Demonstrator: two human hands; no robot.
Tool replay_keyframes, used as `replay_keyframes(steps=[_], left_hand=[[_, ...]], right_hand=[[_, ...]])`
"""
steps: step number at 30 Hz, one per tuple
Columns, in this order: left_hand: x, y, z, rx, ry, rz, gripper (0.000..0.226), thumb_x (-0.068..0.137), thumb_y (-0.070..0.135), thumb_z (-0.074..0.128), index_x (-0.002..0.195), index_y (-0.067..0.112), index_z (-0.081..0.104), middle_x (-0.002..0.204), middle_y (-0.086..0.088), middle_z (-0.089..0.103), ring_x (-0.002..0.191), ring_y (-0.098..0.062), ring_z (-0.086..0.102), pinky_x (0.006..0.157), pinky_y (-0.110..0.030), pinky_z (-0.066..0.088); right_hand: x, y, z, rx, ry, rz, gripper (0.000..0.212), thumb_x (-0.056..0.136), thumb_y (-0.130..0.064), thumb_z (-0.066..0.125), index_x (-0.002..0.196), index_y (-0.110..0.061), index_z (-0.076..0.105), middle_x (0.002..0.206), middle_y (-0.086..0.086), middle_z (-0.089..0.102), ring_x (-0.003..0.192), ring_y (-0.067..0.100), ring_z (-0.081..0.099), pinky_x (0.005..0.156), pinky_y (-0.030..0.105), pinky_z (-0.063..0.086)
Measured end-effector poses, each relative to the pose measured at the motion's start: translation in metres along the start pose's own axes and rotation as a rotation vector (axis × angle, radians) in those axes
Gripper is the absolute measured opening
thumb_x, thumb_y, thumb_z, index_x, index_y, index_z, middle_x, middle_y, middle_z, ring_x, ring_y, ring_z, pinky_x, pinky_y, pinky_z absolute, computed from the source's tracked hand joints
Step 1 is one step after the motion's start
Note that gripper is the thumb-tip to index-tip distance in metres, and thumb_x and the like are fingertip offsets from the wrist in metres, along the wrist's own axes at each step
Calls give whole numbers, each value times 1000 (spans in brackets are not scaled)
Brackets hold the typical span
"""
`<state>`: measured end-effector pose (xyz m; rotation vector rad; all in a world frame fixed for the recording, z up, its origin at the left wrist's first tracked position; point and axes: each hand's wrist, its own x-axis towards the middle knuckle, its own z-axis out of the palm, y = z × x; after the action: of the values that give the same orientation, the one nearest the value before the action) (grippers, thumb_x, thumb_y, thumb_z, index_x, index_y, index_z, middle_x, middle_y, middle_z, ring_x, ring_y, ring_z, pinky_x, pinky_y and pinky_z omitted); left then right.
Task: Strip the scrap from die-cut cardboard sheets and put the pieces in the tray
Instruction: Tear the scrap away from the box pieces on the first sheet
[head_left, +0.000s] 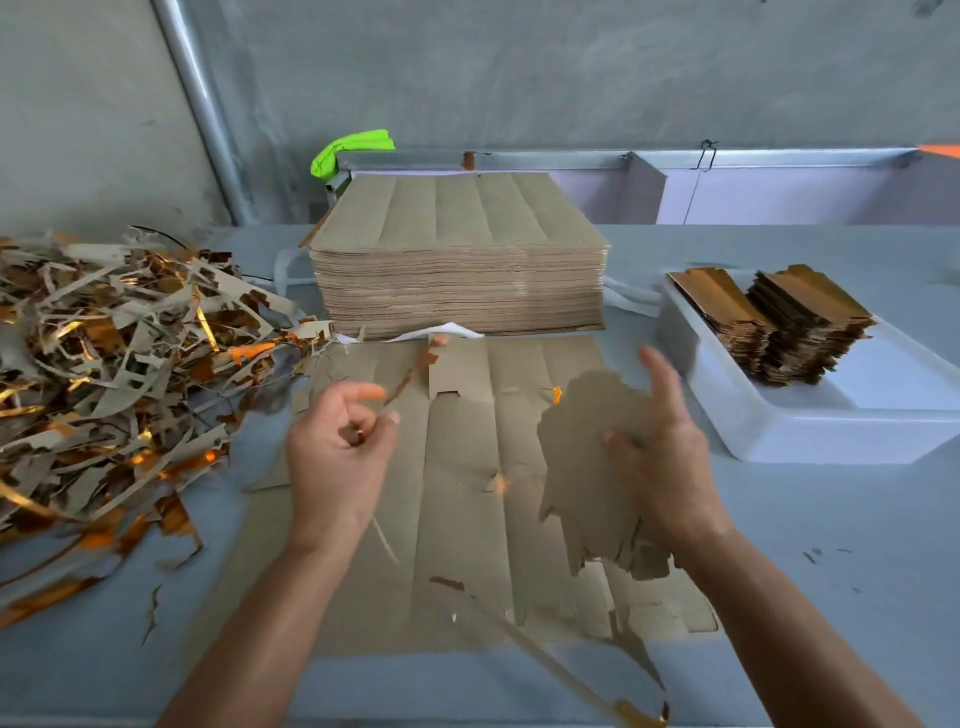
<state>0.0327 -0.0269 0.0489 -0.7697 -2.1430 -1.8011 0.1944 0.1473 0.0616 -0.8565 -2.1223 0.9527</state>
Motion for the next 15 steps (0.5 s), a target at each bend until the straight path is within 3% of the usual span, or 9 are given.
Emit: replay_keyframes(steps=[3,5,10,13,15], left_hand=[[14,8,-13,-184,88,-18,24,79,-6,68,89,15,61,63,-2,56,52,-5,48,55,-13,44],[20,7,-23,-233,120,-26,27,80,-6,67,85,20,61,64,-3,57,54,-7,49,54,-14,43],[25,-3,-47,-188,169,-5,24,81,0,69,85,23,61,67,-4,60,57,-10,54,55,-13,46],[16,-13,-48,181,-101,-94,16,81,18,72,94,19,63,68,-3,61,56,-13,55,50,-19,44],[8,-14,-43,500,-346,-108,25,81,32,72,101,18,65,74,2,62,64,-11,57,53,-21,42]], right_hand=[[1,-10,14,-256,-124,-40,45,90,5,44,127,-18,59,118,9,63,97,23,55,81,26,42],[0,-12,18,-315,-140,-44,40,91,5,42,118,-14,66,121,9,64,107,26,57,86,26,43],[1,-5,15,-304,-110,-1,37,93,3,42,116,-13,67,118,9,63,89,17,51,70,16,37],[-1,-1,15,-288,-123,15,35,95,1,43,117,-12,67,119,9,62,86,12,46,53,7,34],[-1,0,14,-259,-118,31,35,93,2,44,115,-10,68,118,9,63,90,16,51,61,10,35]])
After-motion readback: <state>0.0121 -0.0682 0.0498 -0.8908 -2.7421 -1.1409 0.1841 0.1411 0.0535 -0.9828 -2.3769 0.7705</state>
